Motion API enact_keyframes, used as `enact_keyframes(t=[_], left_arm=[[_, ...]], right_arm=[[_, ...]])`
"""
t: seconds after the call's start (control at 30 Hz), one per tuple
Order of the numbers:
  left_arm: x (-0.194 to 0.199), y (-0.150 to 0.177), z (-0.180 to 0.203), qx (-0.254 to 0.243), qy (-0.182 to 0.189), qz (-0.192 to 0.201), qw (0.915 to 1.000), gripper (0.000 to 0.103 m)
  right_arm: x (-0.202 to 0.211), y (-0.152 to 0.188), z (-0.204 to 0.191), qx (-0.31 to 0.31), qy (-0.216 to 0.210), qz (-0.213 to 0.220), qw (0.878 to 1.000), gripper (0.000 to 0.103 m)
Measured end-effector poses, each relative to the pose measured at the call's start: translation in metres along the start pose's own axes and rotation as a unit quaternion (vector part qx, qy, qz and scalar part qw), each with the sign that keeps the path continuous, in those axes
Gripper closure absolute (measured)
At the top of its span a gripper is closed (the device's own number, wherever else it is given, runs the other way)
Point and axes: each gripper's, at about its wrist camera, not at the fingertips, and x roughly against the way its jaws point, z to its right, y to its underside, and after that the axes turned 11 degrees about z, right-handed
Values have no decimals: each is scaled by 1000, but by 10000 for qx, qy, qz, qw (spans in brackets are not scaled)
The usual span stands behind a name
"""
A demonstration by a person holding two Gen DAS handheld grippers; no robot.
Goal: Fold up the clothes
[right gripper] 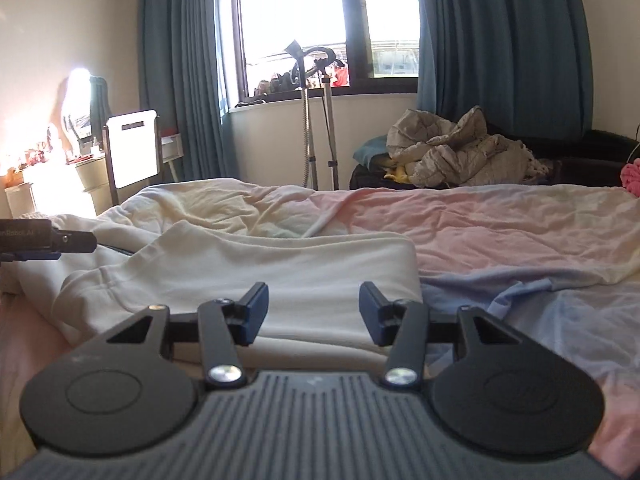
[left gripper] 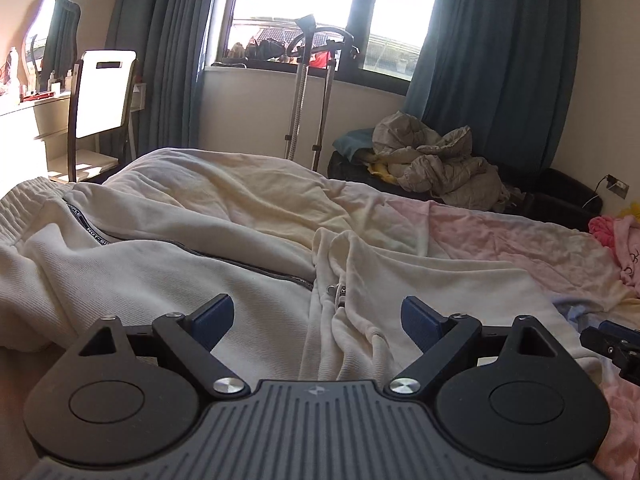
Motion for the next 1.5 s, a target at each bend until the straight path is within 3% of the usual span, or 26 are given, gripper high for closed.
enact_keyframes(t=[0.07, 0.2, 0.37, 0.77, 1.03, 1.13, 1.2, 1.23, 1.33, 1.5], left_arm=[[-5, 7, 5, -210, -109, -128, 9996, 11], [-13, 19, 12, -540, -262, -347, 9976, 11], [-9, 19, 15, -563, -282, -437, 9971, 11], [-3, 21, 22, -643, -367, -279, 9969, 11], [-10, 26, 18, -506, -451, -448, 9967, 10], [-11, 27, 18, -479, -464, -455, 9967, 10], [-11, 27, 18, -477, -475, -460, 9967, 10], [-11, 27, 18, -478, -479, -464, 9966, 10], [-11, 26, 18, -466, -479, -477, 9966, 10], [-12, 25, 16, -411, -479, -496, 9968, 10]], right_arm=[[-6, 7, 14, -271, 222, -133, 9993, 52], [-15, 23, 26, -505, 268, -330, 9978, 52], [-19, 35, 36, -816, 279, -496, 9950, 50], [-18, 33, 41, -1018, 248, -487, 9933, 50], [-11, 17, 55, -1507, 171, 64, 9884, 50], [-23, 22, 66, -1693, 352, -181, 9848, 50], [-35, 34, 78, -2146, 140, -562, 9750, 48], [-41, 41, 86, -2476, 2, -711, 9662, 42], [-48, 55, 108, -3352, -269, -810, 9383, 35], [-57, 58, 123, -4110, -682, -792, 9056, 35]])
